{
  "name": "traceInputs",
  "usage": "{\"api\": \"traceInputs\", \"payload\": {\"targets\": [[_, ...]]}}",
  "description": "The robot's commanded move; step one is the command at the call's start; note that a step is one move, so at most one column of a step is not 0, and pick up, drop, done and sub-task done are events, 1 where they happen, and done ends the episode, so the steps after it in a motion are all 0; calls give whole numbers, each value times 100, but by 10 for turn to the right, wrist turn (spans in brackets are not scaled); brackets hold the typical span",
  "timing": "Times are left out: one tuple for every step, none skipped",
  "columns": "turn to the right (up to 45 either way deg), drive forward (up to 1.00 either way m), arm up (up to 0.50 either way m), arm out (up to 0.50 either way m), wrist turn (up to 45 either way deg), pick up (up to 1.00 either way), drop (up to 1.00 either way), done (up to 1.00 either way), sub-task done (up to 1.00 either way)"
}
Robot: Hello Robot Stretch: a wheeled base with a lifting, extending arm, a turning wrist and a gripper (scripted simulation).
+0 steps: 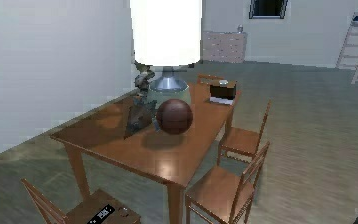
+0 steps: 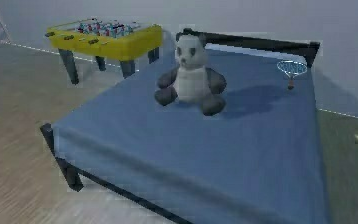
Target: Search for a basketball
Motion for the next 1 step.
{"api": "traceInputs", "payload": {"targets": [[0,0,0,0,0,0,0,100,0]]}}
